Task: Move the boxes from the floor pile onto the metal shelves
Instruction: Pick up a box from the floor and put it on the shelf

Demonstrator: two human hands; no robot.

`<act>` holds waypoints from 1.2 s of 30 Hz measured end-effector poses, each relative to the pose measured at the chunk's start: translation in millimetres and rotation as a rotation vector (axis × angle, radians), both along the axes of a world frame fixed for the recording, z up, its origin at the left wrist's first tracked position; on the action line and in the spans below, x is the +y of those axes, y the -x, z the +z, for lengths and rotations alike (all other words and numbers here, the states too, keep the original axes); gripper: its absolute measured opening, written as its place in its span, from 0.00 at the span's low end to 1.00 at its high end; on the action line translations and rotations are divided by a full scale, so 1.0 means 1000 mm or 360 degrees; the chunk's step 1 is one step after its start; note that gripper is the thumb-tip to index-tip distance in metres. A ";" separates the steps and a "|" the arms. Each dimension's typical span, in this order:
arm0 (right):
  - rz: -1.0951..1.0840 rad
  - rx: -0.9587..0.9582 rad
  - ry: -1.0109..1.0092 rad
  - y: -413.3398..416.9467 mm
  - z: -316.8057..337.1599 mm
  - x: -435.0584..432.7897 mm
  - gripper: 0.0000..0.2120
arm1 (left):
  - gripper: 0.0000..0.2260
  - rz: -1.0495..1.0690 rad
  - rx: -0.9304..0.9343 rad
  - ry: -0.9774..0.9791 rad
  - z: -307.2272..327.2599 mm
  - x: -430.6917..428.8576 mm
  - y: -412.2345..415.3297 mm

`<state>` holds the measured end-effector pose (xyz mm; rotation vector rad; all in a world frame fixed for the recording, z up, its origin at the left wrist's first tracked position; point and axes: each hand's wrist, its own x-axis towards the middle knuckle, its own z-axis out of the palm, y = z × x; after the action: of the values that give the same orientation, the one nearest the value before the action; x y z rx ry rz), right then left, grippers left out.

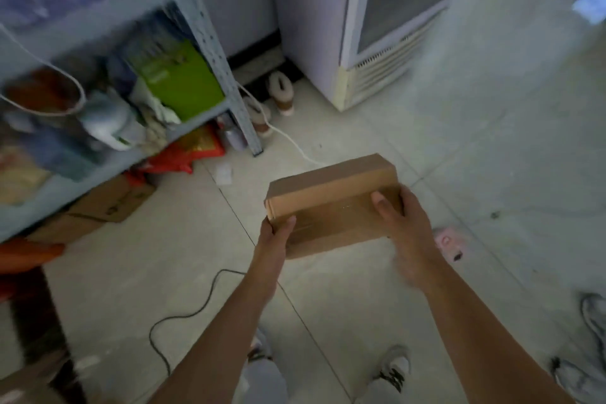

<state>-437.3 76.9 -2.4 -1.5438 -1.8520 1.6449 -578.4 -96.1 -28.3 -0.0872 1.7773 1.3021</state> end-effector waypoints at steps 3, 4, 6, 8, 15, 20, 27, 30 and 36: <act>0.0035 0.0154 -0.0184 0.052 0.114 -0.014 0.39 | 0.27 0.0015 0.0154 -0.0170 0.115 -0.014 0.056; 0.0027 0.0187 -0.0232 0.068 0.151 -0.019 0.40 | 0.24 0.0017 0.0212 -0.0216 0.154 -0.018 0.072; 0.0059 0.0265 -0.0355 0.094 0.219 -0.030 0.41 | 0.24 0.0016 0.0359 -0.0305 0.230 -0.029 0.100; 0.0055 0.0415 -0.0451 0.115 0.283 -0.043 0.35 | 0.26 0.0001 0.0546 -0.0394 0.300 -0.043 0.125; 0.0252 0.1015 -0.0666 0.169 0.433 -0.102 0.26 | 0.32 0.0105 0.1067 -0.0716 0.473 -0.113 0.176; 0.0492 0.1304 -0.0616 0.224 0.487 -0.151 0.27 | 0.29 0.0358 0.1192 -0.0780 0.536 -0.179 0.187; 0.0932 0.1462 -0.0482 0.293 0.517 -0.223 0.35 | 0.28 0.0678 0.1430 -0.0737 0.571 -0.281 0.199; 0.1034 0.1507 -0.0382 0.311 0.521 -0.254 0.37 | 0.28 0.0774 0.1455 -0.0715 0.576 -0.312 0.203; 0.1200 0.1574 -0.0267 0.356 0.533 -0.300 0.36 | 0.27 0.0934 0.1588 -0.0659 0.583 -0.368 0.236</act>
<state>-793.4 -223.6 530.6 0.1788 -1.8985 1.8931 -814.3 -464.1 554.9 0.3629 2.3163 2.3983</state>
